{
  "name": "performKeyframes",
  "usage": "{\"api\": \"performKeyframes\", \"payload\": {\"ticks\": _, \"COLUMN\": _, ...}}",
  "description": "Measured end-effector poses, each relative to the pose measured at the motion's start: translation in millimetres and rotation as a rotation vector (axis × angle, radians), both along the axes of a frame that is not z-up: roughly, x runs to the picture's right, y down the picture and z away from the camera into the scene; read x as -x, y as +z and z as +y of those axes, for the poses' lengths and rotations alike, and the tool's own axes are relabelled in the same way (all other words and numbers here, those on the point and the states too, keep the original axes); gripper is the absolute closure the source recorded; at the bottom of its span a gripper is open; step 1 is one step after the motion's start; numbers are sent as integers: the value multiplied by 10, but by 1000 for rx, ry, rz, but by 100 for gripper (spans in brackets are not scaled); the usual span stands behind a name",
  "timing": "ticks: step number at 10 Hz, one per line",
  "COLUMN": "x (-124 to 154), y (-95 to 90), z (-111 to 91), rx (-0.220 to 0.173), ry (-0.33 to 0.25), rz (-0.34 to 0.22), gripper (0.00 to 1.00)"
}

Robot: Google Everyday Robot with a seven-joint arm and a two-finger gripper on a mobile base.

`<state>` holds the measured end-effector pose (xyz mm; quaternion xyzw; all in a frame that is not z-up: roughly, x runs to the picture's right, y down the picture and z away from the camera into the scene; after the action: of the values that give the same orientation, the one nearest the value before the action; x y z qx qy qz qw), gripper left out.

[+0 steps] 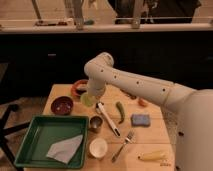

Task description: Stack cups on top of each other

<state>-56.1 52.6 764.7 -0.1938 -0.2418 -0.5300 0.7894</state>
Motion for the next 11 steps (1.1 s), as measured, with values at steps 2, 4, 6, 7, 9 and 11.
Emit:
{"api": "performKeyframes", "payload": {"ticks": 2, "x": -46, "y": -96, "z": -5, "rx": -3, "ry": -6, "rz": 4, "gripper": 100}}
{"api": "performKeyframes", "payload": {"ticks": 4, "x": -142, "y": -160, "z": 64, "rx": 9, "ry": -4, "rz": 11, "gripper": 100}}
{"api": "performKeyframes", "payload": {"ticks": 6, "x": -224, "y": -224, "z": 122, "rx": 33, "ry": 4, "rz": 12, "gripper": 100}}
{"api": "performKeyframes", "payload": {"ticks": 7, "x": -236, "y": -267, "z": 131, "rx": 50, "ry": 2, "rz": 10, "gripper": 100}}
{"api": "performKeyframes", "payload": {"ticks": 9, "x": -220, "y": -356, "z": 131, "rx": 95, "ry": -1, "rz": 6, "gripper": 100}}
{"api": "performKeyframes", "payload": {"ticks": 11, "x": -213, "y": -417, "z": 145, "rx": 137, "ry": -4, "rz": 8, "gripper": 100}}
